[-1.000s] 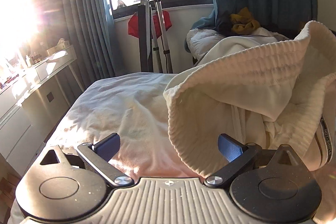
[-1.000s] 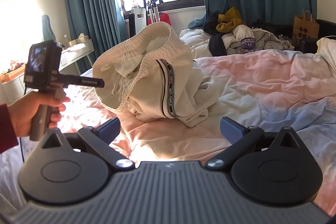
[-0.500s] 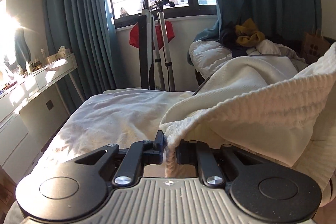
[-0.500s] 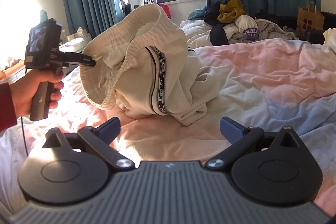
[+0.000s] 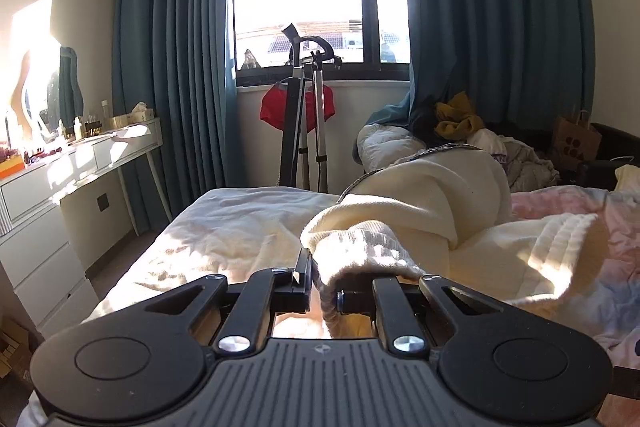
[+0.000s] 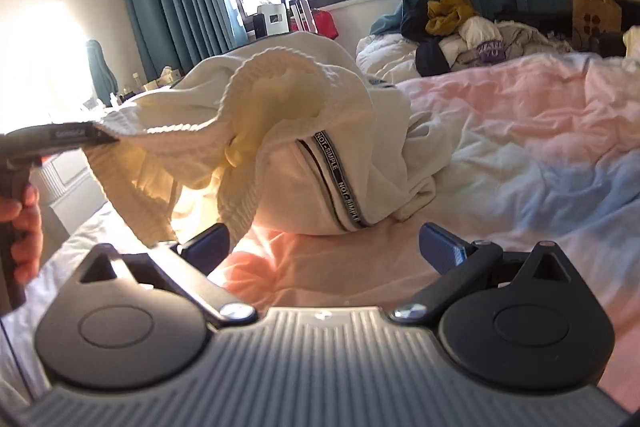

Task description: Fold clothes

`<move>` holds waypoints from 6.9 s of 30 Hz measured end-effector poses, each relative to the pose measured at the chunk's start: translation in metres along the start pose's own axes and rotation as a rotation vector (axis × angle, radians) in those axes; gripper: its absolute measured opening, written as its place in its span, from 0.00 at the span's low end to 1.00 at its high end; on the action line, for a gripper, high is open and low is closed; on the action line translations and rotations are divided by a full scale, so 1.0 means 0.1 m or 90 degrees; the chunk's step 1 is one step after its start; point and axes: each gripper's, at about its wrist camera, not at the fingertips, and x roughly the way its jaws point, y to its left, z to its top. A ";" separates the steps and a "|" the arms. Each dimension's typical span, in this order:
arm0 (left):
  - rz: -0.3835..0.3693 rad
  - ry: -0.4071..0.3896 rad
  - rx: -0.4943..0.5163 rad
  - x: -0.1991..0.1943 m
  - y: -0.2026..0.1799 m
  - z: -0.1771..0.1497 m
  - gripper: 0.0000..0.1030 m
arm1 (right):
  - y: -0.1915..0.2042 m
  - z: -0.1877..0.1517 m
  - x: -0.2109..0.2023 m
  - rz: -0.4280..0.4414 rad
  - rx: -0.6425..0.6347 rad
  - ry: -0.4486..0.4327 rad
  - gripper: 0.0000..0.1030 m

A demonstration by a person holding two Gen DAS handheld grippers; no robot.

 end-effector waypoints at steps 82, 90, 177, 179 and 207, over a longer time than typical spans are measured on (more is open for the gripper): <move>0.048 0.030 -0.179 0.59 1.89 1.02 0.09 | 1.73 -0.14 -0.07 0.199 -0.048 -0.010 0.09; 0.155 0.108 -0.142 1.49 2.82 0.90 0.10 | 2.65 -0.24 0.79 0.323 -0.122 0.020 0.10; -0.242 0.103 0.112 -0.24 -1.47 0.00 0.04 | -0.76 0.23 -0.40 -0.081 0.131 -0.076 0.74; -0.257 0.114 0.089 -0.41 -1.36 -0.26 0.04 | -0.69 0.21 -0.47 -0.072 0.121 -0.073 0.74; -0.387 0.132 -0.127 0.07 -0.47 -0.99 0.04 | 0.04 1.86 2.10 -0.125 -0.016 0.150 0.69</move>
